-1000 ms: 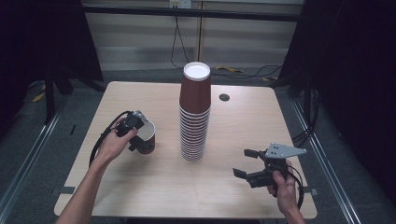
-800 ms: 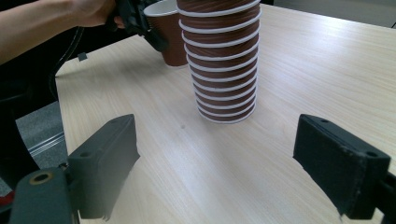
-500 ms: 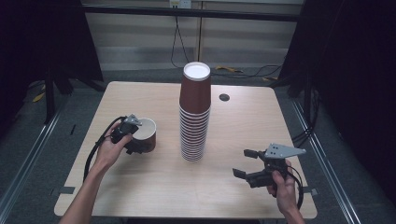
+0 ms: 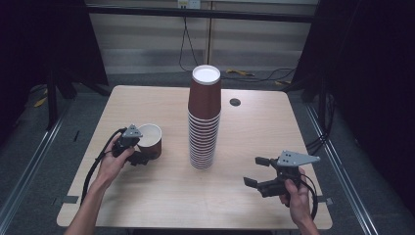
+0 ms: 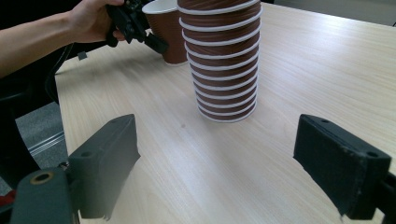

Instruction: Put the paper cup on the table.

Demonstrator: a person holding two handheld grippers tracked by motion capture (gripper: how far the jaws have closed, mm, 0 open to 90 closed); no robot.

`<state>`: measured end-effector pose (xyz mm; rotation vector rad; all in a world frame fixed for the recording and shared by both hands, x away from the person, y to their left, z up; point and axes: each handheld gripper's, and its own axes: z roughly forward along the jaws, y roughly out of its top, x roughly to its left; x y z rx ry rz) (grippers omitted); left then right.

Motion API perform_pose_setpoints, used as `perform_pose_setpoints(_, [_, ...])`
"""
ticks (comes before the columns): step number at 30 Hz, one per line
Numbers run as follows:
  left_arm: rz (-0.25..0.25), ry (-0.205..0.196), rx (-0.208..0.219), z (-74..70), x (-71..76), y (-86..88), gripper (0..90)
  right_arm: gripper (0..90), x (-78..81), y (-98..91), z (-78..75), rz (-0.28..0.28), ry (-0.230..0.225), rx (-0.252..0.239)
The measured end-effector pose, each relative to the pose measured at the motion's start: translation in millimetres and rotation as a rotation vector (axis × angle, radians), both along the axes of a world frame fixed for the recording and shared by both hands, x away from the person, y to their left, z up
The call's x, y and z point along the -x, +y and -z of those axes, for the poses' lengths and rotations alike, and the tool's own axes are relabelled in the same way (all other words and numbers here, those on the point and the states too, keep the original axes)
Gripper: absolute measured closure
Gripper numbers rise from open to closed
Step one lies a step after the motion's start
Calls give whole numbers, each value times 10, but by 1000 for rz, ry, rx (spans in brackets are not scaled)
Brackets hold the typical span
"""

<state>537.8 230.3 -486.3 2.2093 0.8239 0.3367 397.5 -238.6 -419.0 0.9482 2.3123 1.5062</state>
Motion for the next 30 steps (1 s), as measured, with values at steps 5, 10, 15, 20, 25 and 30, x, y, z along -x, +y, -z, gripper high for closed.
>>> perform_pose_setpoints(5, [-14, 8, 9, 52, 47, 30, 158, 134, 1, -5, 4, -1, -2, -1])
perform_pose_setpoints(10, [-44, 2, 28, 60, 94, 92, 157, 134, 4, -3, 6, 2, 0, 2])
perform_pose_setpoints(15, [-71, -21, 45, 24, 212, 127, 157, 133, 12, 9, 8, 50, -17, 25])
perform_pose_setpoints(20, [-82, -21, 35, -1, 327, 141, 159, 133, 23, 31, 19, 72, -29, 57])
perform_pose_setpoints(25, [-107, -14, 33, -79, 513, 152, 160, 133, 31, 32, 21, 83, -36, 67])
perform_pose_setpoints(30, [-103, -44, 51, -152, 747, 179, 160, 133, 41, 13, 23, 101, -41, 66])
